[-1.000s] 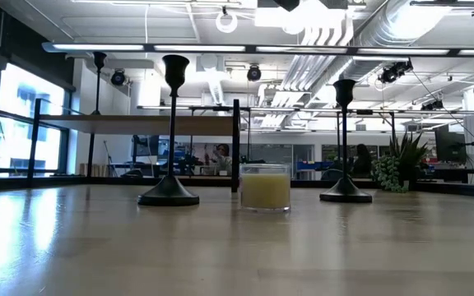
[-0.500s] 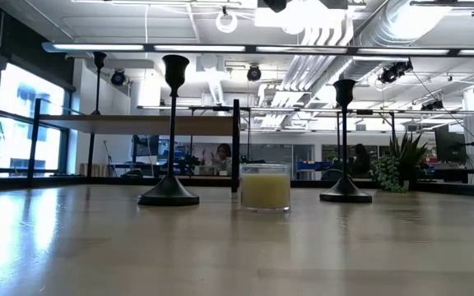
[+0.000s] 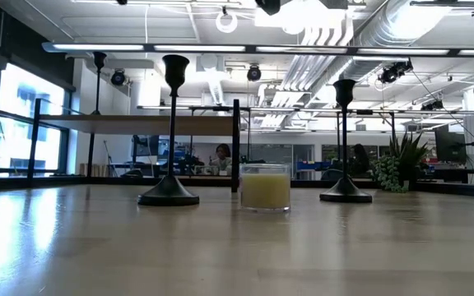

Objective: Pick & Place candle stick holders
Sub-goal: Put the purple candle on the shelf

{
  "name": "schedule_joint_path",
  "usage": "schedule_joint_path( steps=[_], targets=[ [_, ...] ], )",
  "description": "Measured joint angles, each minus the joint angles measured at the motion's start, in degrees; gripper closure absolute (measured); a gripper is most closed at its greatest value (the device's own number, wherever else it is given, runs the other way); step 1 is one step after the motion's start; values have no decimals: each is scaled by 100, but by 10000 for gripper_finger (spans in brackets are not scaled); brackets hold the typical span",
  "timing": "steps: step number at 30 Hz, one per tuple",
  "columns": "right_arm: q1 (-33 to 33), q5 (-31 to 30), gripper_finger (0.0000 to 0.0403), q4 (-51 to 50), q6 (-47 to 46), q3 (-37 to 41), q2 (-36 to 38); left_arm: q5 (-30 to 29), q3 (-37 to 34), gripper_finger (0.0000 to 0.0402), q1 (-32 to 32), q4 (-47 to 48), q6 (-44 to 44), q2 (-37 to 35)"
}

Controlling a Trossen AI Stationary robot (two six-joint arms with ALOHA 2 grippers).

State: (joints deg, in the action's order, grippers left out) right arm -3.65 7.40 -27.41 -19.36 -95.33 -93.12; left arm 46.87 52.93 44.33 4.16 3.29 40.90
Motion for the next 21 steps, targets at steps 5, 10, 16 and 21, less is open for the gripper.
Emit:
schedule_joint_path(
  steps=[5, 10, 16, 21],
  targets=[
    [-100, 442, 182, 505, -163, 0, 0, -1356, 0, 119, -888, 22, 1069, 84],
    [-99, 649, 182, 781, -187, 0, 0, -3299, 0, 119, -1861, -3, 2219, 226],
    [-131, 657, 182, 801, -268, 0, 0, -4787, 6, 119, -3183, -173, 3683, 702],
    [-206, 647, 182, 818, -311, 0, 0, -6163, 315, 119, -4198, -167, 4853, 1401]
  ],
)
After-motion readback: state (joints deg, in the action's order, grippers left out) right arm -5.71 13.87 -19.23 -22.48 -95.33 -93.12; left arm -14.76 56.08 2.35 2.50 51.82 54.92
